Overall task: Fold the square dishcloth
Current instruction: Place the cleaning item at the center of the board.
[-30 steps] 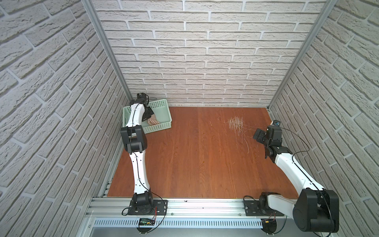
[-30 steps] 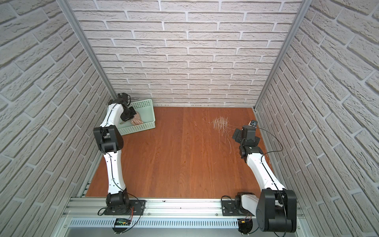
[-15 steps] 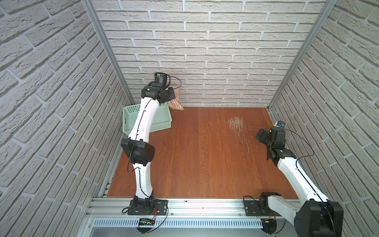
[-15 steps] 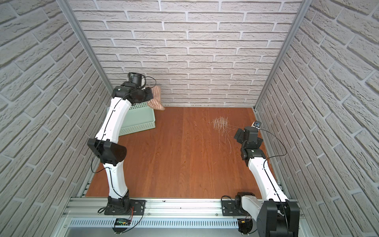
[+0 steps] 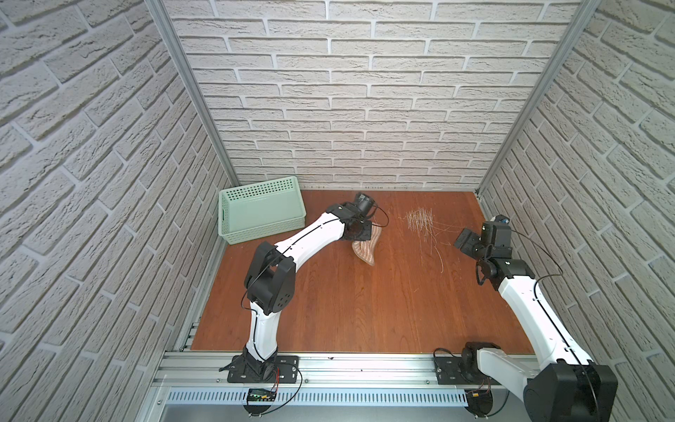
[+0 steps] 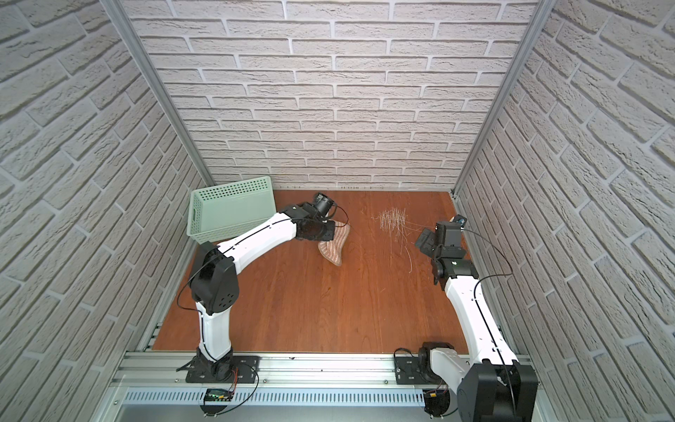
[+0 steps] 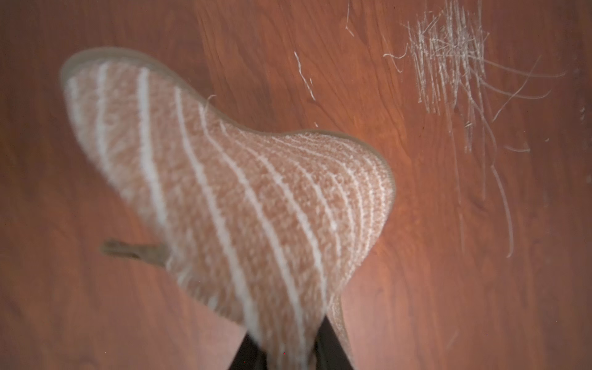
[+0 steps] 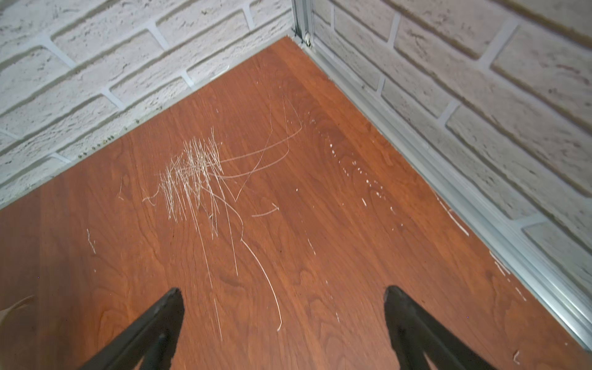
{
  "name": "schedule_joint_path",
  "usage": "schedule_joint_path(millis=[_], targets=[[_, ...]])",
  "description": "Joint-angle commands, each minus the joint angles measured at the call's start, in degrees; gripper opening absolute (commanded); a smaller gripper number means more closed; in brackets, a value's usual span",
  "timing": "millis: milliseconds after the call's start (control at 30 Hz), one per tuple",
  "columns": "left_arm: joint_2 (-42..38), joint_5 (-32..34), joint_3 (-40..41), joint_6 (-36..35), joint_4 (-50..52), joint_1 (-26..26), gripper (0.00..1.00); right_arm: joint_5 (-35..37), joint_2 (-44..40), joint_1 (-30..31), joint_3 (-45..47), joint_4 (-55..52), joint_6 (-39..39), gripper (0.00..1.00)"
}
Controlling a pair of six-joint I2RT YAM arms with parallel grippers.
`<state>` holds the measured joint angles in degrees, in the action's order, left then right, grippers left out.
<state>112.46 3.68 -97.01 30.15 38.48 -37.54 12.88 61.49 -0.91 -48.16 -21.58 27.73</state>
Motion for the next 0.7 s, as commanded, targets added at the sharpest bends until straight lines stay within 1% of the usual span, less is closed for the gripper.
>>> schedule_joint_path(millis=[0, 67, 133, 200, 333, 433, 467, 567, 667], targets=[[0.4, 1.9, 2.3, 4.7, -9.0, -1.0, 0.51, -4.0, -1.1, 0.7, 1.8, -4.3, 1.9, 0.99], [0.5, 1.6, 3.6, 6.0, -9.9, -1.6, 0.58, -4.8, -1.8, 1.6, 2.6, -5.9, 1.9, 1.0], [-1.4, 2.4, 6.0, 7.0, -11.0, -2.0, 0.64, -5.0, -2.7, 2.9, 3.5, -7.3, 2.0, 0.99], [-5.0, 4.1, 10.1, 8.0, -12.7, -2.2, 0.75, -5.4, -4.1, 4.9, 5.0, -8.6, 2.8, 0.98], [-13.1, 7.5, 17.0, 8.8, -13.2, -2.3, 0.85, -5.2, -5.8, 9.5, 7.5, -10.1, 5.5, 0.97], [-18.6, 8.0, 23.4, 10.9, -14.6, -2.3, 0.93, -3.5, -6.5, 13.5, 8.9, -10.9, 8.3, 0.95], [-20.1, 8.0, 25.6, 11.9, -15.2, -2.2, 0.97, -3.2, -6.8, 15.0, 9.2, -11.1, 9.2, 0.95], [-24.5, 9.1, 31.7, 14.3, -16.6, -2.3, 0.98, -2.3, -7.0, 19.3, 9.7, -11.8, 12.1, 0.93], [-27.6, 9.3, 35.8, 16.3, -18.2, -2.3, 0.98, -2.8, -7.0, 23.2, 10.5, -10.6, 14.6, 0.93]])
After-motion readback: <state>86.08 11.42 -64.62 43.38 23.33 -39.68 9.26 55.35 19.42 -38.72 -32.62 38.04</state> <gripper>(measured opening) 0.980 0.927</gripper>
